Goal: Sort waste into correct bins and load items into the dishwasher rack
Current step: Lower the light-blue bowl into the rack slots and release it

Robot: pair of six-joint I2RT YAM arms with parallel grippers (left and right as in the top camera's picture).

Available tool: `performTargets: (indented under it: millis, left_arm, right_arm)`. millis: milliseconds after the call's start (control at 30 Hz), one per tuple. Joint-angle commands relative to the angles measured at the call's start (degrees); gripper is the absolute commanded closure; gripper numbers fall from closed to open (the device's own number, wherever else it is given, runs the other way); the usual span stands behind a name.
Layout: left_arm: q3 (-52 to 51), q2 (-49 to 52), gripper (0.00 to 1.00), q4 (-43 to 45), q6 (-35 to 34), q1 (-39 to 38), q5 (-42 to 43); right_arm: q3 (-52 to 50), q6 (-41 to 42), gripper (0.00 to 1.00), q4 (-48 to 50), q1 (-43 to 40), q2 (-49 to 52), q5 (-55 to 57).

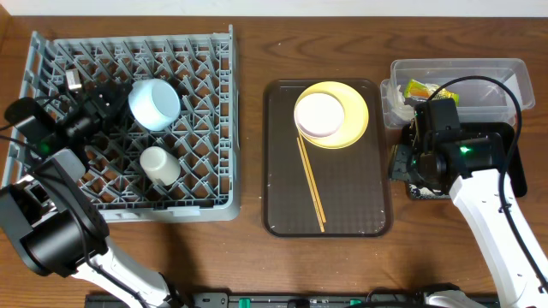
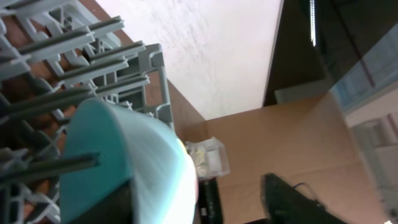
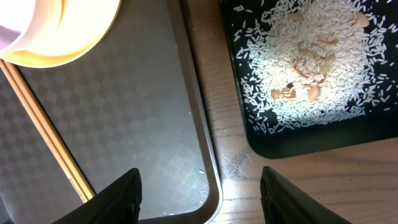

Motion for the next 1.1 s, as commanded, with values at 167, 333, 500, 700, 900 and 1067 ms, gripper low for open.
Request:
performTargets:
  millis: [167,333,500,700,900,1067]
  left_arm:
    - [-0.13,0.55,0.14,0.22,0.81,0.35,-1.31]
    - [-0.13,0.55,0.12,0.22,0.83,0.70,-4.20]
    - [-0.13,0.55,0.08,0.22,1.05,0.70,-8.26]
    - [-0.13,0.55,0.07,-2.73,4.87,0.70,-11.32]
    - [-0.13,0.55,0.07,-14.60,14.71,0.70,-12.44]
    - [-0.13,0.17,0.07,-15.61,15.72,0.70,-12.72]
  right_arm:
    - [0.48,-0.55,0.41,-0.04,-0.35,-0.70,-0.46]
    - [0.48,-0.55,0.41,-0.02,-0.35,-0.70,-0.48]
    - [0.48,-0.52,0.41,-0.02,-0.35,-0.70,-0.50]
    - [0.48,-0.52,0.41,0.00,-0.35,-0.70,-0.68]
    - [0.48,-0.55,0.41,0.37,-0.35,-0.70,-0.68]
    - [0.48,-0.55,0.41,0.22,-0.35,-0.70,-0.68]
